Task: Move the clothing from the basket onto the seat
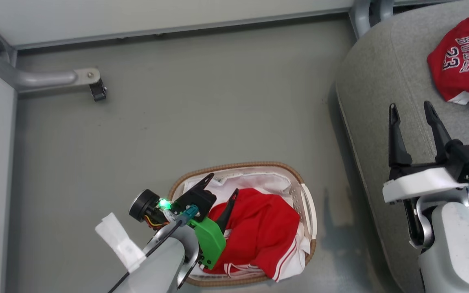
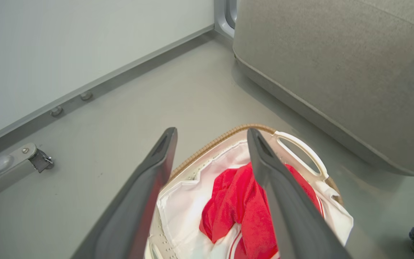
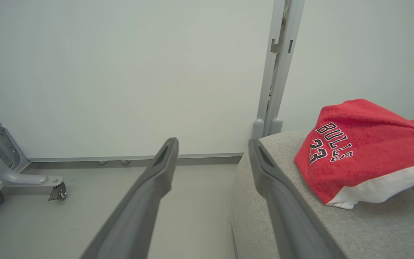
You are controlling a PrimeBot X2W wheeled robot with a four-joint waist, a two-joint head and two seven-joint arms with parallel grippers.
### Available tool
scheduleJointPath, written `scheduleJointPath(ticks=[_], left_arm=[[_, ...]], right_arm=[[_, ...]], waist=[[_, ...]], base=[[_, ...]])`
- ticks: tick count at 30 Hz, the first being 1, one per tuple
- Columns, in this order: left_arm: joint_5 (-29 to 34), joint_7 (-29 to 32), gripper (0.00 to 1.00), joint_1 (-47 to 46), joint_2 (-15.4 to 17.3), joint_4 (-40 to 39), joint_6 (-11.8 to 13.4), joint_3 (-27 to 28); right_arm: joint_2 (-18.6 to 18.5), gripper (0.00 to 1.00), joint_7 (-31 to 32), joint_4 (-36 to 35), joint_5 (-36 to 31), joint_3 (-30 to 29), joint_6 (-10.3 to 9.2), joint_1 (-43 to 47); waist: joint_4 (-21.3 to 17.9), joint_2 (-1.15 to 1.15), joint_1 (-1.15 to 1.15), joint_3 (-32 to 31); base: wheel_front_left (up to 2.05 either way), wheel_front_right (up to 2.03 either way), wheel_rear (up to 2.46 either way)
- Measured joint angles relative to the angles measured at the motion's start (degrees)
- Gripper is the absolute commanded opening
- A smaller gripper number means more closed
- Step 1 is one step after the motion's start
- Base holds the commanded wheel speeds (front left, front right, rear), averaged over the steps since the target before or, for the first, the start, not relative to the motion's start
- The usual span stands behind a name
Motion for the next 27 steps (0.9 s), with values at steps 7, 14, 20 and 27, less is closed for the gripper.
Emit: scheduleJointPath(ticks=[7,14,20,27], left_arm=[[-4.22,2.99,1.00,-8.09,-0.03,9.93,0.00,-12.02],[-8.44,4.03,1.00,-12.46,-0.09,15.17,0.00,-19.41],[-11.66,4.54,1.00,-15.04,-0.08,20.46,0.00,-20.89],[-13.79,4.20,1.00,-18.04,0.20,25.36,0.00,-21.35]], right_arm=[[0.00,1.00,0.00,-1.85,1.52,1.54,0.00,-5.11],[-0.07,1.00,0.01,-3.76,3.90,2.83,0.00,-8.82],[-0.07,1.00,0.01,-6.19,6.06,4.15,0.00,-11.35],[-0.05,1.00,0.01,-7.56,6.60,5.20,0.00,-13.02]], waist=[[-2.16,0.00,0.01,8.87],[-5.20,0.00,0.01,17.23],[-8.05,0.00,0.01,23.24],[-11.20,0.00,0.01,29.29]], base=[[0.00,0.00,0.00],[0.00,0.00,0.00],[0.00,0.00,0.00],[0.00,0.00,0.00]])
